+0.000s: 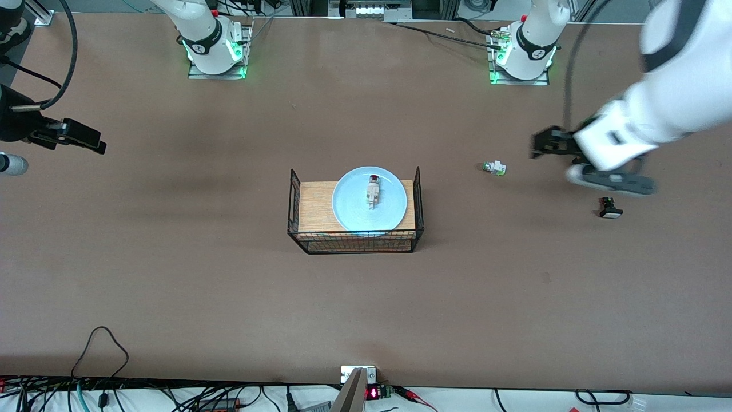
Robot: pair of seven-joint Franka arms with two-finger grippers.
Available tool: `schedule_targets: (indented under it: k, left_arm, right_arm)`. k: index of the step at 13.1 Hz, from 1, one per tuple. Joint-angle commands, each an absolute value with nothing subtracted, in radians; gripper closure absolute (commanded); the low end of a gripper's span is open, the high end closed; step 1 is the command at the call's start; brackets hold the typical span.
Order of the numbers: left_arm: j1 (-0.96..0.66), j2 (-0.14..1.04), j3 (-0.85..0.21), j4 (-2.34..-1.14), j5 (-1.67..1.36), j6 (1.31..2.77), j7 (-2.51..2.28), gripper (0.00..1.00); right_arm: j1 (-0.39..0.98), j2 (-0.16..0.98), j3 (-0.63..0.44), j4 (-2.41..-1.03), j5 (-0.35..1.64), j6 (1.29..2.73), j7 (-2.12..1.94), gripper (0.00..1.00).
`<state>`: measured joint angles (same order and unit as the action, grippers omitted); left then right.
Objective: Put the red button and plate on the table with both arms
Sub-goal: 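Move the left gripper over the light-blue plate in the wire basket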
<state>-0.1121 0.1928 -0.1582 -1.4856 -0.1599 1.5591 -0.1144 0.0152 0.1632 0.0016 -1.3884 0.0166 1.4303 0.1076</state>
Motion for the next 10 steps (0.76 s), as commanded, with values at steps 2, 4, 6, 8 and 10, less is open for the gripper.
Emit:
schedule_targets:
  k: [2, 4, 6, 8, 10]
  left_arm:
    - [-0.237, 0.279, -0.149, -1.456, -0.184, 1.638, -0.299, 0.00]
    - [-0.322, 0.316, -0.150, -1.437, -0.169, 1.696, -0.444, 0.00]
    - [-0.402, 0.365, -0.150, -1.379, -0.120, 1.707, -0.562, 0.00]
    - [-0.495, 0.443, -0.146, -1.320, -0.104, 1.713, -0.676, 0.00]
    - [-0.547, 0.507, -0.149, -1.276, -0.031, 1.735, -0.736, 0.00]
  right_arm:
    - [0.011, 0.210, 0.002, -1.370, 0.018, 1.416, 0.095, 0.00]
    - [0.017, 0.215, 0.003, -1.370, 0.005, 1.416, 0.097, 0.00]
    - [0.018, 0.233, 0.006, -1.373, -0.005, 1.413, 0.095, 0.00]
    - [0.028, 0.241, 0.009, -1.370, -0.002, 1.414, 0.095, 0.00]
    - [0.041, 0.241, 0.008, -1.370, 0.002, 1.414, 0.097, 0.00]
